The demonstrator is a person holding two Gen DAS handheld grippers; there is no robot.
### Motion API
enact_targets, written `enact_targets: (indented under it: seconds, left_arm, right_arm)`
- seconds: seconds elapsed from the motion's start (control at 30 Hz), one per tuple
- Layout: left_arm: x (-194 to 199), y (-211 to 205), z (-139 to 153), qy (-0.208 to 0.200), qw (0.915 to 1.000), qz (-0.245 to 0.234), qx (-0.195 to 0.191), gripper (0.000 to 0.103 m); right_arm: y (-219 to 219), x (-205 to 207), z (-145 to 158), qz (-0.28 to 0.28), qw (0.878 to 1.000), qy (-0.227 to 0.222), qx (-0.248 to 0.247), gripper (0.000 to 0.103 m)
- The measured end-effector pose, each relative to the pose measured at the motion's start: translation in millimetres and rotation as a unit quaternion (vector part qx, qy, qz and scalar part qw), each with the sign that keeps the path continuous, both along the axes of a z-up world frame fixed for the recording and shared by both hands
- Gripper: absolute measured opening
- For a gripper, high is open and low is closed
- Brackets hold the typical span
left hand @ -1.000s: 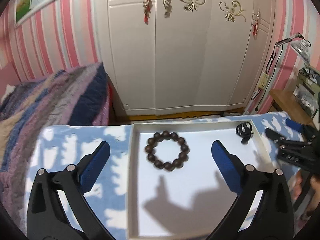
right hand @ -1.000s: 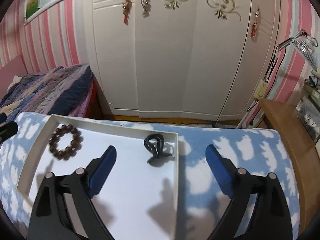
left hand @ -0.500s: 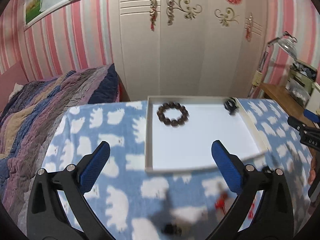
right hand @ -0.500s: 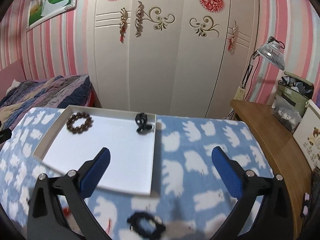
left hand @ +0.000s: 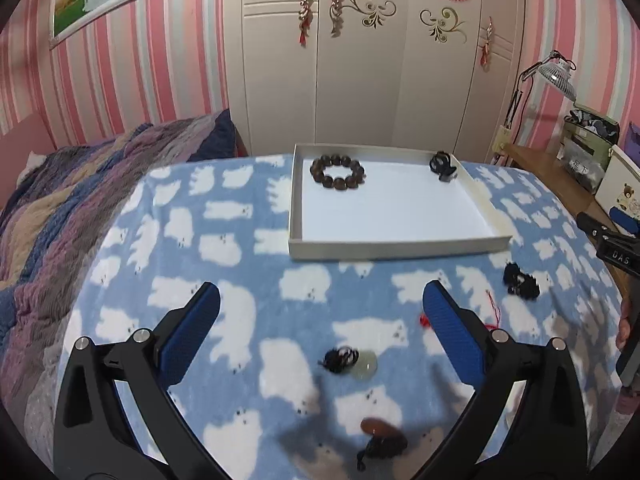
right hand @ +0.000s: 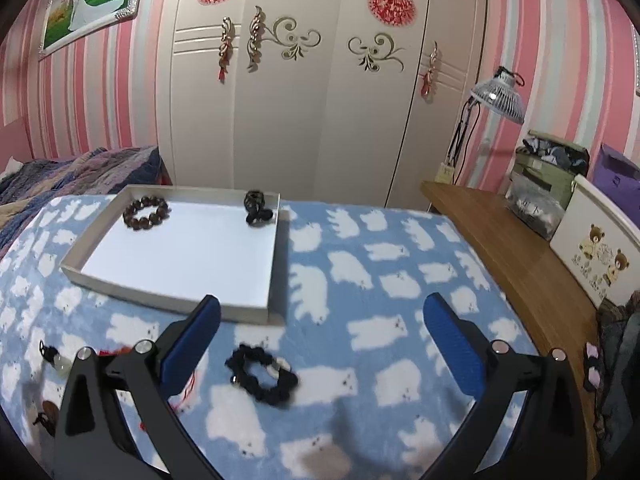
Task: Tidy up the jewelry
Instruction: 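Withdraw both tools from the tray toward the remaining jewelry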
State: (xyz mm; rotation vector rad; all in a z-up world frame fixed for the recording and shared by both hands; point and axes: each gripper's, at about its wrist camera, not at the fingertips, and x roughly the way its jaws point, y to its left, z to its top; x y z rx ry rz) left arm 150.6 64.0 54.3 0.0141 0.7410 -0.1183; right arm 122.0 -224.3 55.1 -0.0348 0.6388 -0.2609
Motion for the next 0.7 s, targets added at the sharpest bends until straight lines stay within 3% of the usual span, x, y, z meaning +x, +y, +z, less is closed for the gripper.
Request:
enact_targets:
  seconds: [0.47,0.7]
  left_arm:
    - [0.2,7.0,-29.4,0.025,0.9996,0.005,-0.013,0.1]
    - [7.2,-1.5,-49.7,0.05,0.9986,-0.009,-0.011,0.1]
  right_arm:
    - [9.5,-15.6,-27.0,0.012,0.999,0.028,0.024,0.101]
    - [35.7,-9.1,-48.0,0.052,0.997,0.058,0.028,0.101]
